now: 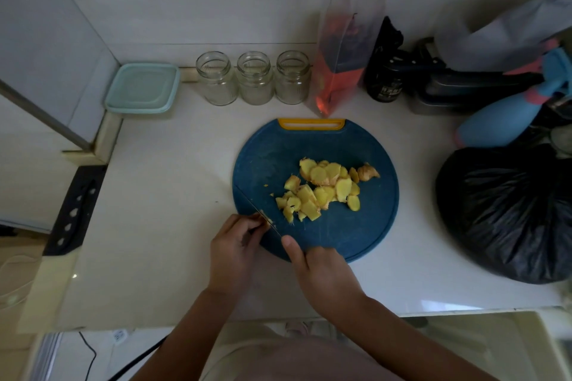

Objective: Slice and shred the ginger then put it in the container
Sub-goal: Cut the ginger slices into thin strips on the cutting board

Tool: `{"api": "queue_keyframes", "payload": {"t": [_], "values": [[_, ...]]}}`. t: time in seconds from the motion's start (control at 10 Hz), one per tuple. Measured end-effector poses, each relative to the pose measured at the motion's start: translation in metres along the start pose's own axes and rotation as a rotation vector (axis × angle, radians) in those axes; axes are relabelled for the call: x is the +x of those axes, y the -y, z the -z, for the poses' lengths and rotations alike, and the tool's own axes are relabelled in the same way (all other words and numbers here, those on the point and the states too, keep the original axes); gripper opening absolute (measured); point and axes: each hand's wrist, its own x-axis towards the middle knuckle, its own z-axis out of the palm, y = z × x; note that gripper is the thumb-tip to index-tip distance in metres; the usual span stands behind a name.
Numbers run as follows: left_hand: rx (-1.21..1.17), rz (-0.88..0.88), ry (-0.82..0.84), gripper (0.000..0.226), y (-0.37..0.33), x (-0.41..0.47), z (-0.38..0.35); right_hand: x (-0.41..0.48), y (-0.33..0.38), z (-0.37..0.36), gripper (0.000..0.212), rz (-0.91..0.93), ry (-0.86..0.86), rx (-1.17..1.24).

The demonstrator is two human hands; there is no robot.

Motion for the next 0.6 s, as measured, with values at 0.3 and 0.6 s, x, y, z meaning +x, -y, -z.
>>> {"api": "queue_keyframes", "payload": {"t": [0.3, 0.6], "values": [[0.008, 0.001, 0.003, 0.013, 0.0014, 0.0001, -0.0009, 0.004, 0.0037, -0.0017, 0.067, -0.017, 0.024, 0.03], [0.034, -0.011, -0.019, 0.012, 0.0009, -0.0003, -0.004, 0.003, 0.0099, 0.0026, 0.072, -0.028, 0.015, -0.039]]}}
